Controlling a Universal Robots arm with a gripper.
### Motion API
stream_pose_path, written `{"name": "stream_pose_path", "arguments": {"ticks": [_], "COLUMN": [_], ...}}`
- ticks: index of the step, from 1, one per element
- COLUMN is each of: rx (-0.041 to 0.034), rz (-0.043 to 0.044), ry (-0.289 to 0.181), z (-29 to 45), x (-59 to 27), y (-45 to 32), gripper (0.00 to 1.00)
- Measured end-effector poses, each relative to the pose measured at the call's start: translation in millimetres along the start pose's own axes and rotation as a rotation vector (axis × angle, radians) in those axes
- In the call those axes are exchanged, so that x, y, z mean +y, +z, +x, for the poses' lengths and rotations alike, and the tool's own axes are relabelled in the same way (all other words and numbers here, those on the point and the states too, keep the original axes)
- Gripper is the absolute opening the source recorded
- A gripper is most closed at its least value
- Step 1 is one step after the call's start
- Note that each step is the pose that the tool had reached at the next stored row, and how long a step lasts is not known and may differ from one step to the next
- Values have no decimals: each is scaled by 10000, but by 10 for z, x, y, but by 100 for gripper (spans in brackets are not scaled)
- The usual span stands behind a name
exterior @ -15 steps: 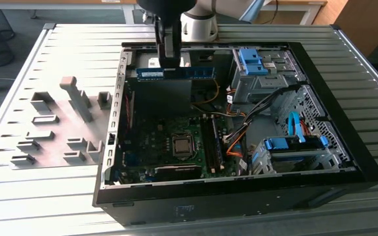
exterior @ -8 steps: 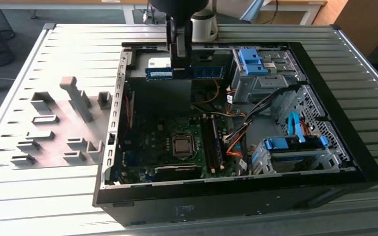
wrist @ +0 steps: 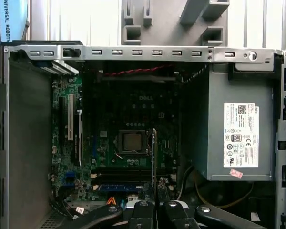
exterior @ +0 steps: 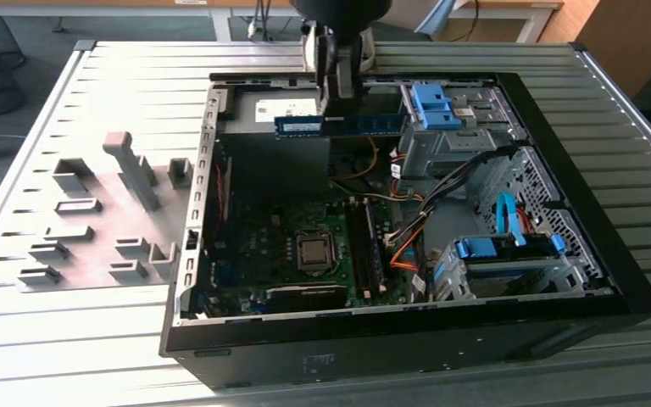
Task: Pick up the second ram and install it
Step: 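Pick up the second ram and move it above second insertion slot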
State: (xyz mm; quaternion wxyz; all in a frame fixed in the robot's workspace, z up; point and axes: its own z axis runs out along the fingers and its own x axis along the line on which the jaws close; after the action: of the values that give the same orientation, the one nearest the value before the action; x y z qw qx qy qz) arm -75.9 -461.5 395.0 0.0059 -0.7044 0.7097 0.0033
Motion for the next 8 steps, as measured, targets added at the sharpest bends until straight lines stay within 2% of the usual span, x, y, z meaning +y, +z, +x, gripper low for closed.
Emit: {"name": "stream_pose_path", "arguments": {"ticks": [5, 8], "rx": [0, -1], "rz": [0, 0], "ry": [0, 1], "z": [-1, -1], "x": [-138, -162], "y": [0, 1], "gripper": [14, 14]}}
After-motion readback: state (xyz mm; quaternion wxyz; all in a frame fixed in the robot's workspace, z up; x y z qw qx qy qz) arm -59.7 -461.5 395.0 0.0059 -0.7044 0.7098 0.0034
